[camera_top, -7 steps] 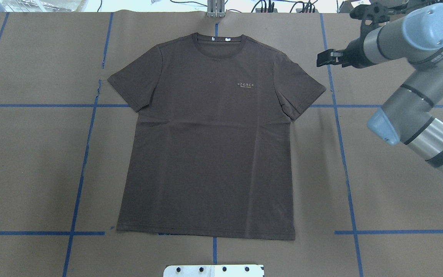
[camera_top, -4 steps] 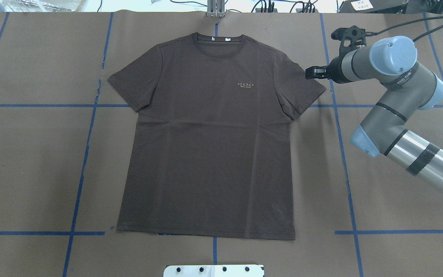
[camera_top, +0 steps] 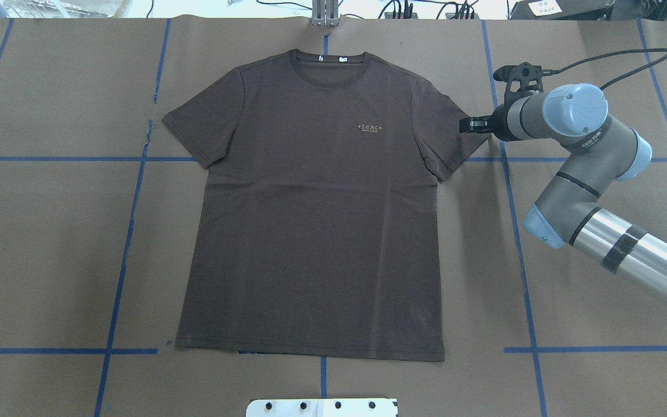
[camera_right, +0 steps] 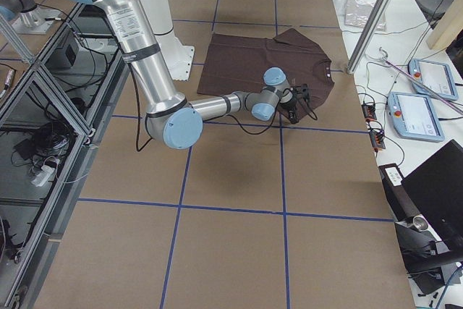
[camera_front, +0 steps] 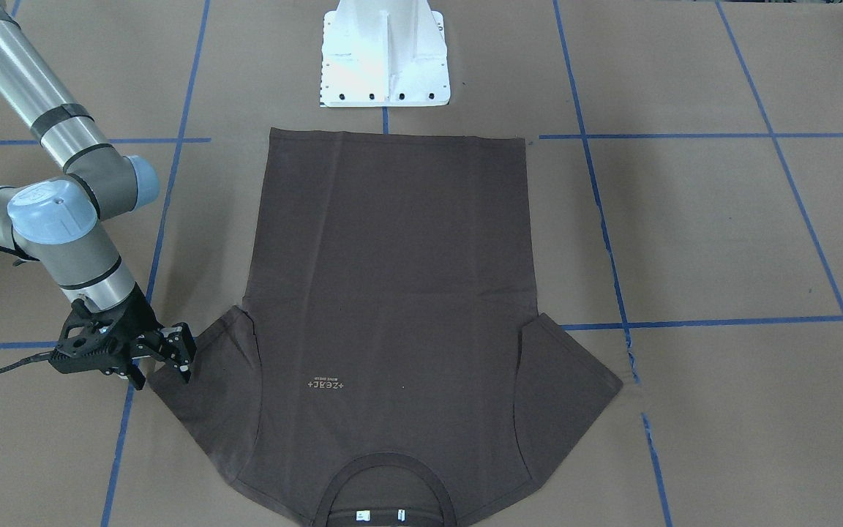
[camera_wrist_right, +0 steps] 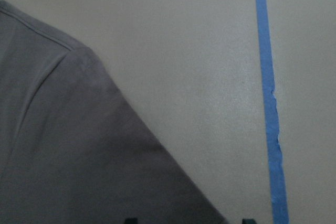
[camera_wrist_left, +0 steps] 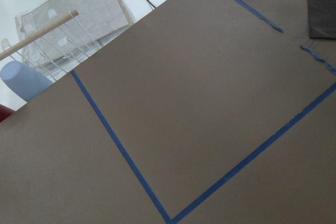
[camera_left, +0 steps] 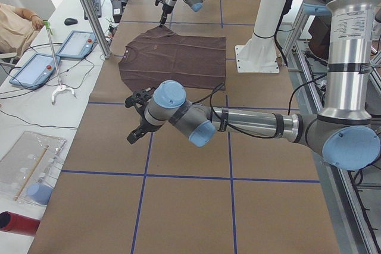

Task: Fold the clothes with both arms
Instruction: 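Move the right gripper to the sleeve nearest it and press down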

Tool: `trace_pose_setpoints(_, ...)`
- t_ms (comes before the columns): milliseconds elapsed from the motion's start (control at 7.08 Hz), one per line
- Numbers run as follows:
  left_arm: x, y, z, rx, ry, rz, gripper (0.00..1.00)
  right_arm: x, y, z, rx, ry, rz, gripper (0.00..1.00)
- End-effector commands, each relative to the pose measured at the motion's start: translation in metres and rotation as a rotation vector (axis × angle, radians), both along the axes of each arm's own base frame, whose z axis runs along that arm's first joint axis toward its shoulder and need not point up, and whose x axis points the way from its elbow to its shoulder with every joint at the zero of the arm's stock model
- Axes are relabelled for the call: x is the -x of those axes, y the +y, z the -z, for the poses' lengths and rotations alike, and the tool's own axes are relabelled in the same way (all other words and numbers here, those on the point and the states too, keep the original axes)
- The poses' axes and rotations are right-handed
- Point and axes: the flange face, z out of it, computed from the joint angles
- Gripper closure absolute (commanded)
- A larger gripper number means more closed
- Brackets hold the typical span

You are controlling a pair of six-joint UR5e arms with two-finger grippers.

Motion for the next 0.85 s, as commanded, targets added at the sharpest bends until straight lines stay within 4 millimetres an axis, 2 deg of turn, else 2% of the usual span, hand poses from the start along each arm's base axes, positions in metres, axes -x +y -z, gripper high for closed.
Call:
trace_pose_setpoints(0, 0.0000, 0.0004, -0.0005, 0.001, 0.000, 0.000, 0.00, 0.0036, 0.0031, -0.0022, 0.002, 0.003, 0.005, 0.29)
trace_pose_setpoints(283, 0.0000, 0.0004, -0.0004, -0.001, 0.000, 0.000, 0.00, 0.0037, 0.0031, -0.0024, -0.003, 0.008, 0.009, 0.33)
trace_pose_setpoints(424, 0.0000, 0.0004, -0.0005, 0.001, 0.000, 0.000, 0.00, 0.0040, 0.0027, -0.0018, 0.002, 0.007, 0.007, 0.53)
trace_pose_setpoints(565, 0.0000, 0.0004, -0.0005, 0.001, 0.000, 0.000, 0.00, 0.0040, 0.0026, -0.0016, 0.002, 0.010, 0.007, 1.00)
trace_pose_setpoints(706, 0.0000, 0.0004, -0.0005, 0.001, 0.000, 0.000, 0.00, 0.0022, 0.0009, 0.0006, 0.000, 0.010, 0.001, 1.00)
